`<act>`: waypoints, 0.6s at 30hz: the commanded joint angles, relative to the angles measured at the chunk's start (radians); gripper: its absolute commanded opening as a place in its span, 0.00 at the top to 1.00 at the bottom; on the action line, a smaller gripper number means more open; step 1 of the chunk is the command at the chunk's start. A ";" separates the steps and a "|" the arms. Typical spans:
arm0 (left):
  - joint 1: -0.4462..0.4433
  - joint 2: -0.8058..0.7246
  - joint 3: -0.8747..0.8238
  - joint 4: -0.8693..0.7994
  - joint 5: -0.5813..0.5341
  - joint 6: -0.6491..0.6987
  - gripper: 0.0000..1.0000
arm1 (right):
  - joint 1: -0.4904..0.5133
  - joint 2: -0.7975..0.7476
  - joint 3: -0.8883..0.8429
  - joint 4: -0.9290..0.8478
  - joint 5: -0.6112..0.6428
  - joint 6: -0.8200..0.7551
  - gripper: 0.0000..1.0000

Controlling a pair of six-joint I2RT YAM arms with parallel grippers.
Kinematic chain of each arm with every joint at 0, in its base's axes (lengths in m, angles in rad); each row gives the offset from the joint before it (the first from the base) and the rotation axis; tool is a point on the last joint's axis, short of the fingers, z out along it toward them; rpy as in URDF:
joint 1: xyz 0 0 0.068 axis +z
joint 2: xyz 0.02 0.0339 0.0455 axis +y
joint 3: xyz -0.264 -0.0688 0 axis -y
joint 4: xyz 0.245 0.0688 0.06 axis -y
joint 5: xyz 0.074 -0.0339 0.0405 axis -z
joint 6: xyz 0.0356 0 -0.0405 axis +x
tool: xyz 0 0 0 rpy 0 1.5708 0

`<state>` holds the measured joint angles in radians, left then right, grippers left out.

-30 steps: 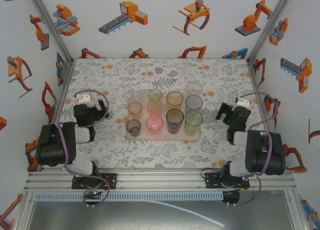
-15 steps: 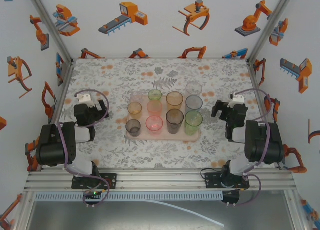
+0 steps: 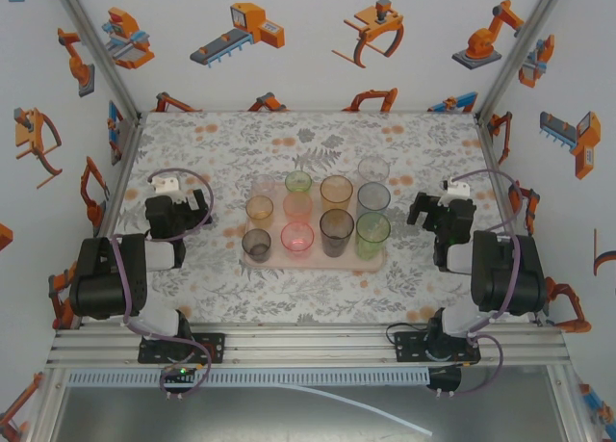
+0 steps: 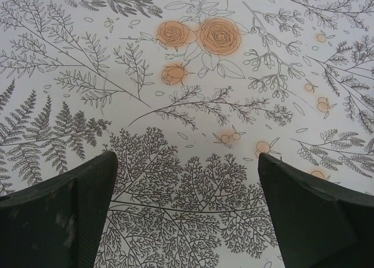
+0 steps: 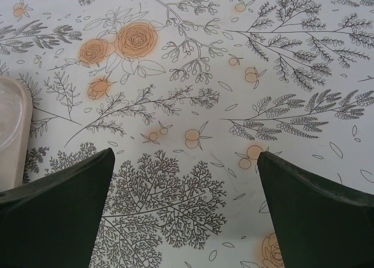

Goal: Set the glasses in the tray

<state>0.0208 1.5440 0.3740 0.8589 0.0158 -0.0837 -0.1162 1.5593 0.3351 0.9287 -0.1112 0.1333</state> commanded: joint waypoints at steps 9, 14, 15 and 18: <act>-0.012 -0.001 0.026 -0.010 -0.021 0.028 0.03 | 0.005 -0.006 0.028 0.003 0.001 -0.026 0.01; -0.015 -0.001 0.027 -0.011 -0.025 0.028 0.03 | 0.017 -0.008 0.041 -0.024 0.018 -0.036 0.01; -0.016 -0.001 0.027 -0.011 -0.026 0.030 0.03 | 0.017 -0.009 0.041 -0.024 0.019 -0.037 0.01; -0.017 -0.001 0.027 -0.011 -0.027 0.030 0.03 | 0.017 -0.010 0.038 -0.022 0.018 -0.037 0.01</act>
